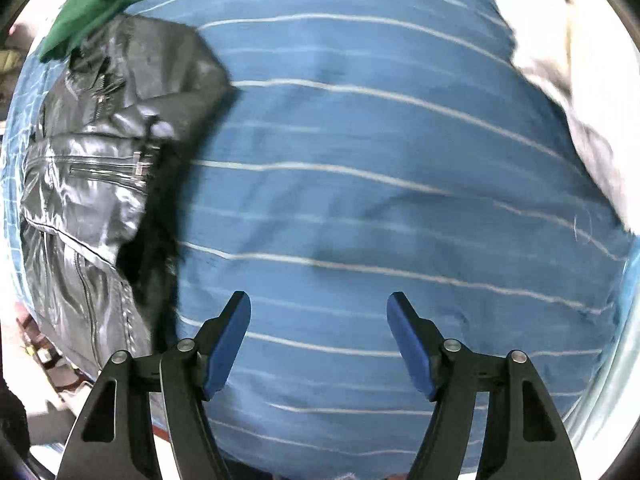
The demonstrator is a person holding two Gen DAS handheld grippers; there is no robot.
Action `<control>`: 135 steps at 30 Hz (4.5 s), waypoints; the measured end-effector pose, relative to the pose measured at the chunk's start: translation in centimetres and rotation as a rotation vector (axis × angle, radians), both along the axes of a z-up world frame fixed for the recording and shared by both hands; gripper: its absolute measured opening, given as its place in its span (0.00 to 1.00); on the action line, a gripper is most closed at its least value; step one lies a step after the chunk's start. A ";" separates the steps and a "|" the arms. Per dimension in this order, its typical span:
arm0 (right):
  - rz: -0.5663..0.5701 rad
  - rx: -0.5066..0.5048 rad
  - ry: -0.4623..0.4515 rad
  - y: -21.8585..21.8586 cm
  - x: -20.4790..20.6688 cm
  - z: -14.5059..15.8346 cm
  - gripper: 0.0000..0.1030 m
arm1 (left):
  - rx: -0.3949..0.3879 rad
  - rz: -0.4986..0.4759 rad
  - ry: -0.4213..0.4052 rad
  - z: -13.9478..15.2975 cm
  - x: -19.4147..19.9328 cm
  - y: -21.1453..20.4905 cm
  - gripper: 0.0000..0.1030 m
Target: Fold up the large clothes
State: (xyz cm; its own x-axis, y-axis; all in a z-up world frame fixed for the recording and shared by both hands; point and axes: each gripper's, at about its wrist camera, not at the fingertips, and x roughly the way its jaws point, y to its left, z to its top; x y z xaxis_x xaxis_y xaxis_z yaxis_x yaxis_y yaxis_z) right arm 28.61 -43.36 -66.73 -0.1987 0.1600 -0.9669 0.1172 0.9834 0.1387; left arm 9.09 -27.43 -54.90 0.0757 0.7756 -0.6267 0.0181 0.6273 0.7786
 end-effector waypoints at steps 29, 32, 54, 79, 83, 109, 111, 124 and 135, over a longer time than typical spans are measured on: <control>-0.199 0.759 0.014 1.9 5.9 -8.8 0.83 | -0.102 0.033 -0.192 0.3 6.1 3.7 0.10; -0.323 0.829 0.044 4.4 6.4 -11.6 0.31 | -0.160 0.024 -0.184 0.6 6.2 4.3 0.10; 0.029 0.404 -0.099 36.2 14.8 6.8 0.25 | -0.911 0.420 -0.286 4.7 8.2 32.6 0.19; -0.162 0.623 -0.085 22.3 20.7 -8.0 0.67 | -0.903 0.685 -0.338 -5.0 6.7 42.1 0.95; -0.186 0.710 -0.185 23.0 20.6 -8.1 0.21 | -0.866 0.644 -0.318 -3.7 6.5 42.8 0.95; -0.574 0.028 -0.076 -3.5 -8.5 5.7 0.51 | -0.857 0.449 -0.287 3.0 9.4 34.2 0.95; -0.473 0.039 -0.138 -1.8 -7.0 7.9 0.51 | -0.846 0.418 -0.289 3.4 9.8 33.2 0.95; -0.090 0.292 -0.119 18.2 2.8 -2.4 0.21 | -0.762 0.345 -0.246 2.3 11.5 29.3 0.95; -0.193 0.212 -0.212 6.2 4.9 0.4 0.00 | -0.812 0.291 -0.201 -2.7 18.9 23.3 0.95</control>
